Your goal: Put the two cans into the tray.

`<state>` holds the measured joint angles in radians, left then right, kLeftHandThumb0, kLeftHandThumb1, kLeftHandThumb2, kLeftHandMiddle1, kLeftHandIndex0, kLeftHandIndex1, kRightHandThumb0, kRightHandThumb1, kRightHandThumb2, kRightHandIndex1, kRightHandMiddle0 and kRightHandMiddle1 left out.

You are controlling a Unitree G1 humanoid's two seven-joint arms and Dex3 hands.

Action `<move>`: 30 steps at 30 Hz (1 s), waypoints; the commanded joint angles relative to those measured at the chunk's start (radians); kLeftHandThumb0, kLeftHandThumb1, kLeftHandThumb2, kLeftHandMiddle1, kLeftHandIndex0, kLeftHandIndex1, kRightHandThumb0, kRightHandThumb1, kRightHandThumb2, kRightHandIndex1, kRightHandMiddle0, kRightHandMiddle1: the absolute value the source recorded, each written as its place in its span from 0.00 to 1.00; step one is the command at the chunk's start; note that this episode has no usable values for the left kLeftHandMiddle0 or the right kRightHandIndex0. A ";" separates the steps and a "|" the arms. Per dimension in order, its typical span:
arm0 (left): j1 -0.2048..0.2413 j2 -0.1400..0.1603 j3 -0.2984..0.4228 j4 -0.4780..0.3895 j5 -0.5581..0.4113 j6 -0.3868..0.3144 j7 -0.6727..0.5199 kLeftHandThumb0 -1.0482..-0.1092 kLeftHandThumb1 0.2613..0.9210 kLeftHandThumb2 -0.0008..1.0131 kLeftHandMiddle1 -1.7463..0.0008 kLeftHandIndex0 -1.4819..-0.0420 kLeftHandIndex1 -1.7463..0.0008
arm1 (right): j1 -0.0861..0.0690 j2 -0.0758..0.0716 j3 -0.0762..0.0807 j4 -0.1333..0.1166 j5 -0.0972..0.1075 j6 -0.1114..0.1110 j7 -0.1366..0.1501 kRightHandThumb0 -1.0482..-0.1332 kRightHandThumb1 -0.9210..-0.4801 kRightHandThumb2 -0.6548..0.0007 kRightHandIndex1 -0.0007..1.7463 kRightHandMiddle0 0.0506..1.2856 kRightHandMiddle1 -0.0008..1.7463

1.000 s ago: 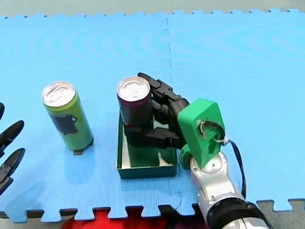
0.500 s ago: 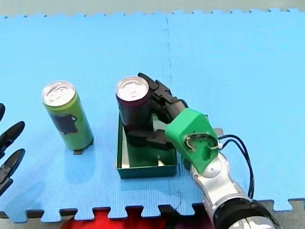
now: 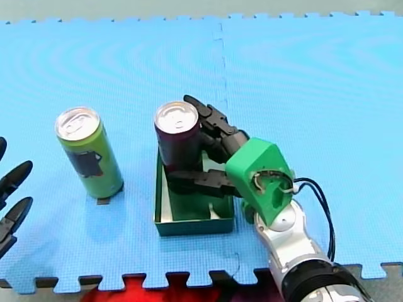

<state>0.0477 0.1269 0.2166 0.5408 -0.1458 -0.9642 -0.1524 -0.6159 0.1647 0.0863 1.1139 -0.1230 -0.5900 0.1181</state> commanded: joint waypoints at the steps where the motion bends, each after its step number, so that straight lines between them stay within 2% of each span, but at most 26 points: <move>1: -0.004 0.003 0.005 0.008 -0.007 -0.007 -0.002 0.00 1.00 0.27 1.00 0.71 1.00 | -0.005 -0.004 0.002 0.002 -0.004 -0.005 -0.007 0.17 0.56 0.99 0.00 0.13 0.00; 5: -0.007 0.004 0.007 0.016 -0.009 -0.012 -0.005 0.00 1.00 0.27 1.00 0.71 1.00 | -0.012 -0.011 0.012 0.000 -0.020 -0.005 -0.023 0.15 0.55 0.99 0.00 0.12 0.00; 8: -0.010 0.005 0.009 0.020 -0.014 -0.014 -0.009 0.00 1.00 0.27 1.00 0.71 1.00 | -0.025 -0.023 0.015 -0.001 -0.028 -0.004 -0.025 0.13 0.54 0.99 0.00 0.12 0.00; 11: -0.011 0.005 0.010 0.023 -0.017 -0.015 -0.012 0.00 1.00 0.27 1.00 0.70 1.00 | -0.038 -0.036 0.015 0.004 -0.033 -0.006 -0.028 0.11 0.53 0.99 0.00 0.11 0.00; 15: -0.016 0.008 0.012 0.030 -0.022 -0.015 -0.018 0.00 1.00 0.27 1.00 0.70 1.00 | -0.059 -0.056 0.014 0.020 -0.047 -0.009 -0.054 0.09 0.52 0.99 0.00 0.11 0.00; 18: -0.022 0.010 0.014 0.037 -0.024 -0.016 -0.022 0.00 1.00 0.27 1.00 0.70 1.00 | -0.071 -0.063 0.008 0.029 -0.042 -0.009 -0.054 0.07 0.50 0.99 0.00 0.11 0.00; 24: -0.028 0.011 0.017 0.043 -0.030 -0.020 -0.031 0.00 1.00 0.27 1.00 0.70 1.00 | -0.074 -0.066 0.007 0.031 -0.039 -0.012 -0.047 0.04 0.47 0.99 0.00 0.11 0.00; 30: -0.030 0.014 0.021 0.042 -0.033 -0.020 -0.035 0.00 1.00 0.27 1.00 0.70 1.00 | -0.077 -0.069 0.017 0.035 -0.051 -0.014 -0.050 0.01 0.45 0.99 0.00 0.10 0.00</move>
<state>0.0201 0.1343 0.2329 0.5819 -0.1726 -0.9798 -0.1860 -0.6842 0.1023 0.1004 1.1466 -0.1715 -0.5973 0.0706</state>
